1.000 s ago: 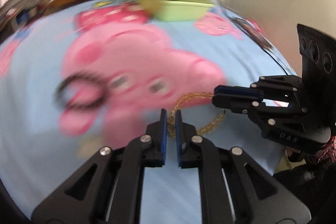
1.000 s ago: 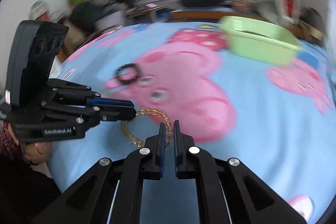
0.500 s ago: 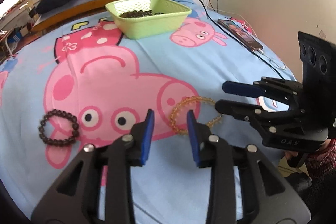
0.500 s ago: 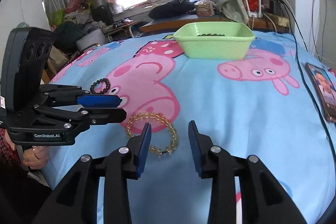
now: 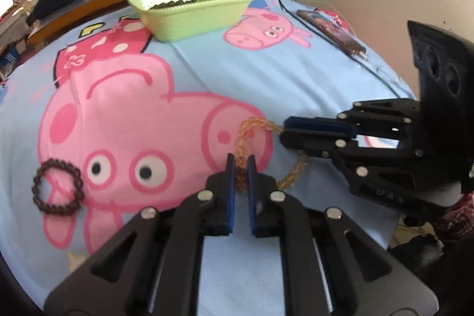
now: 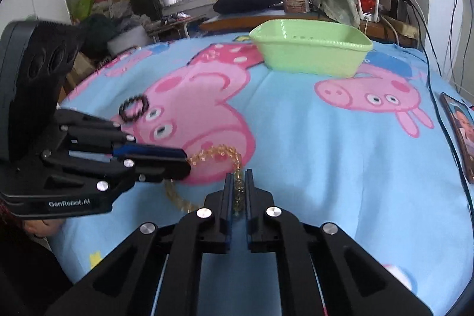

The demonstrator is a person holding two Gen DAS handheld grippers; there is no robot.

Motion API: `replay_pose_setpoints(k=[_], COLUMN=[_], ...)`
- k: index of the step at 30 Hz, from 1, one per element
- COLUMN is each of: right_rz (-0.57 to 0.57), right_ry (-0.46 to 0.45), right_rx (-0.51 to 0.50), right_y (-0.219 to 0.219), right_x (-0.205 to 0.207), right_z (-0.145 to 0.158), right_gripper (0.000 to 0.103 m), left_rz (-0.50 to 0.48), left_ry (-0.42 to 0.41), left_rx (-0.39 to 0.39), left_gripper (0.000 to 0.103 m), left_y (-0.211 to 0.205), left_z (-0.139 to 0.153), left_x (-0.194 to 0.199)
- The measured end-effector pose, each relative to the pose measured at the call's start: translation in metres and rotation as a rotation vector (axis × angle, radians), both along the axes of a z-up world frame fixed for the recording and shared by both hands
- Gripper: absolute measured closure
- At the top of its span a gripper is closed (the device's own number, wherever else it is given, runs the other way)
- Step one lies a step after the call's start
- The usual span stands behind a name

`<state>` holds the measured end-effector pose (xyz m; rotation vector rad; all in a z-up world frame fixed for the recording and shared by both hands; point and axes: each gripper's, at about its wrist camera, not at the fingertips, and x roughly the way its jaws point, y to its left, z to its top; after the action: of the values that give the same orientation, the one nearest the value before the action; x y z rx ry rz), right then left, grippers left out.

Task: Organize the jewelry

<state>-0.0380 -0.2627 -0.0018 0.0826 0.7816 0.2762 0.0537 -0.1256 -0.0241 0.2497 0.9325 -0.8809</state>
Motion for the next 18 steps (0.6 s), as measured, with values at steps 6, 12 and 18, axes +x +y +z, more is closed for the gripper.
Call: replay_pose_setpoints(k=[6,12,18], right_rz=[-0.012,-0.054,-0.126], right_ry=[-0.158,-0.259,-0.24], right_rx=[0.023,0.056,0.077], right_y=[-0.015,-0.043,-0.071], right_x=[0.028,0.085,0.136], right_z=[0.054,0.091,0.08], right_gripper=[0.103,0.103,0.103], left_rz=[0.026,0.092,0.149], left_ry=[-0.073,-0.16,-0.125], left_rx=[-0.092,-0.127,-0.098], left_gripper=[0.096,0.096,0.096], left_y=[-0.01,-0.037,-0.066], left_z=[0.054,0.093,0.088], left_x=[0.037,0.097,0.159])
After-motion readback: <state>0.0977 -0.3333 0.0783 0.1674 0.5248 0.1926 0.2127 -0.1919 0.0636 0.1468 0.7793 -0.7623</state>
